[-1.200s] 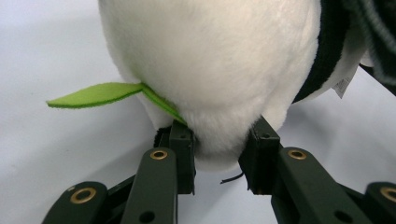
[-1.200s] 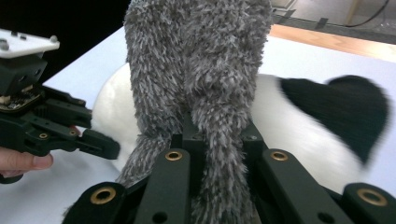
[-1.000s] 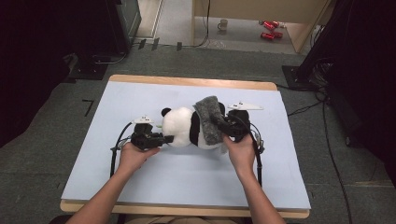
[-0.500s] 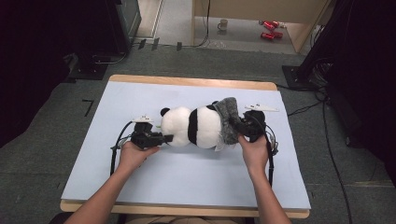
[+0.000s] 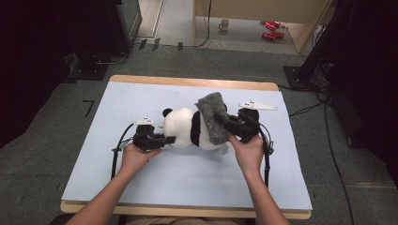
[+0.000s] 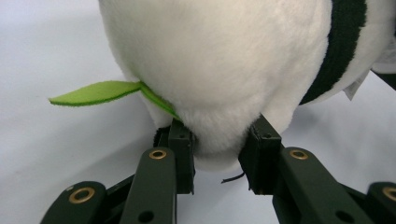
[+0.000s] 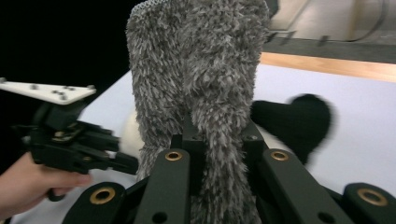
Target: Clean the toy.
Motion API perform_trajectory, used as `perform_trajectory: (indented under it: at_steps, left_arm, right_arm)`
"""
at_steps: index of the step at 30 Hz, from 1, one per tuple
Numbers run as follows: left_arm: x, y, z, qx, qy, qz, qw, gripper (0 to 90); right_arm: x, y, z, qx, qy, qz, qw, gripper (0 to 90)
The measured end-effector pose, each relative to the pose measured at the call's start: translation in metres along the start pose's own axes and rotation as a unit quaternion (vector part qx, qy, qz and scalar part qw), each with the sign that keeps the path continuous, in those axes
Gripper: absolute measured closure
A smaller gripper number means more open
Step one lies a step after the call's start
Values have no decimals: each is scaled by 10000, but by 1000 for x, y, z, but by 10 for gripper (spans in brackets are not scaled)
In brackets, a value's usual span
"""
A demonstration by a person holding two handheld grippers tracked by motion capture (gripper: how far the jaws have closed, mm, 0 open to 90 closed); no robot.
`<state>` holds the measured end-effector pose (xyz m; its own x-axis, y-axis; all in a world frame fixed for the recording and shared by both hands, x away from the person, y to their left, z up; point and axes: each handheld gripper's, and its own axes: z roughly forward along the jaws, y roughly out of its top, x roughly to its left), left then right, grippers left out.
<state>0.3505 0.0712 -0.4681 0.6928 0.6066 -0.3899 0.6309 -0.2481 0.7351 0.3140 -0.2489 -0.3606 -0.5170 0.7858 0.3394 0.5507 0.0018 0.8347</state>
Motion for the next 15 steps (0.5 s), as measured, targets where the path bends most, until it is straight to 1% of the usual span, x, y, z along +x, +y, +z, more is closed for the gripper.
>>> perform_trajectory:
  at_steps: [5, 9, 12, 15]
  left_arm:
    - [-10, -3, 1, -51, 39, 67, 10000, 688]
    - [-16, -6, 0, -114, 119, 120, 9998, 687]
    - [-19, -7, -1, -152, 150, 151, 9997, 686]
    - [-22, -7, 0, -190, 172, 126, 9996, 687]
  right_arm:
    - [16, -2, 20, 222, 216, -154, 9994, 792]
    - [27, -6, 35, 383, 331, -217, 9985, 791]
    - [36, -8, 45, 475, 459, -259, 9975, 791]
    - [46, -11, 54, 543, 490, -309, 9968, 791]
